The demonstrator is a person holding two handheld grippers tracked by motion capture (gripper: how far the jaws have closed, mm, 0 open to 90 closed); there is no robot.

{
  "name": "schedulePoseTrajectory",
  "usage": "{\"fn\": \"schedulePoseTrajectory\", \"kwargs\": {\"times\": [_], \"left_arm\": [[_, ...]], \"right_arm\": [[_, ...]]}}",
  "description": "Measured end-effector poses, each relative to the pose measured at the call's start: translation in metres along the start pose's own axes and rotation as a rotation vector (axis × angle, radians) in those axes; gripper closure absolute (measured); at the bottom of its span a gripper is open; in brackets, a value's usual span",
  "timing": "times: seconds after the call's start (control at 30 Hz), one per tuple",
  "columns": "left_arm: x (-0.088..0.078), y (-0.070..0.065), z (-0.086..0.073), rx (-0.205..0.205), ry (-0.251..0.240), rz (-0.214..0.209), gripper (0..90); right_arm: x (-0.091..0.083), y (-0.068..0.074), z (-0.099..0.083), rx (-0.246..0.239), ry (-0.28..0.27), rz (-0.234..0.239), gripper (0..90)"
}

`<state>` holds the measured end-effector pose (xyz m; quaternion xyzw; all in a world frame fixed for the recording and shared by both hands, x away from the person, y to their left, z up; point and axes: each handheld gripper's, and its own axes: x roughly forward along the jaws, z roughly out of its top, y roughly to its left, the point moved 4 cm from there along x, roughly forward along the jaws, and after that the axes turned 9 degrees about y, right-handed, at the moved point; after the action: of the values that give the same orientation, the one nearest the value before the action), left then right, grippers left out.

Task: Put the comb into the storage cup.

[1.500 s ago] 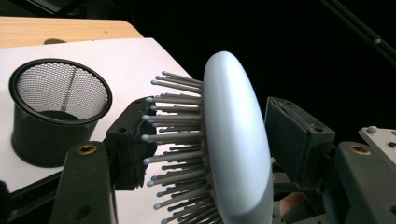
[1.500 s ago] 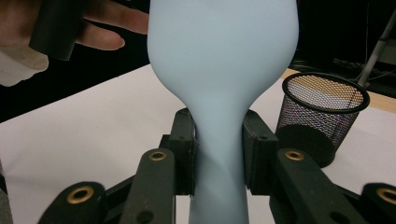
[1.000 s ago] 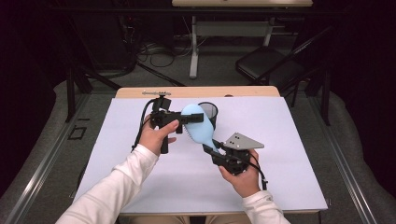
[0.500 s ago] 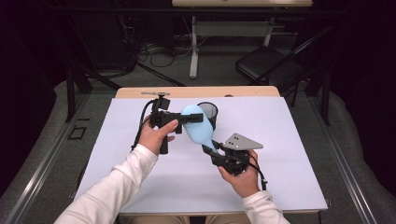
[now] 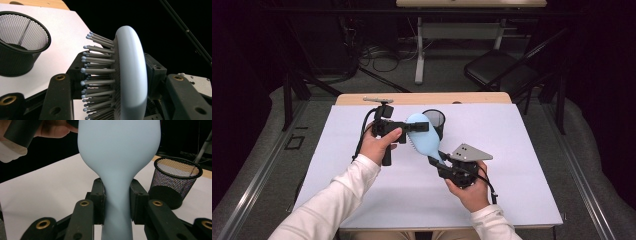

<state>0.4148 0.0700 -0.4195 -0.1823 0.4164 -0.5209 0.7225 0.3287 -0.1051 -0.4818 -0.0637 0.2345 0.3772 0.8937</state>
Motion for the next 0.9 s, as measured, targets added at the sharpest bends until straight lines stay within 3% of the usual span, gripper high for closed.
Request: {"fn": "schedulePoseTrajectory", "kwargs": {"times": [0.57,0.9], "left_arm": [[0.0000,-0.0012,0.0014,-0.080,0.018,-0.006,49.5],[0.0011,-0.0039,0.0039,-0.096,0.034,0.014,49.9]], "right_arm": [[0.0004,0.0000,-0.0005,0.010,-0.003,0.008,69.0],[0.0004,-0.0008,-0.0010,0.025,-0.009,0.009,68.8]]}}
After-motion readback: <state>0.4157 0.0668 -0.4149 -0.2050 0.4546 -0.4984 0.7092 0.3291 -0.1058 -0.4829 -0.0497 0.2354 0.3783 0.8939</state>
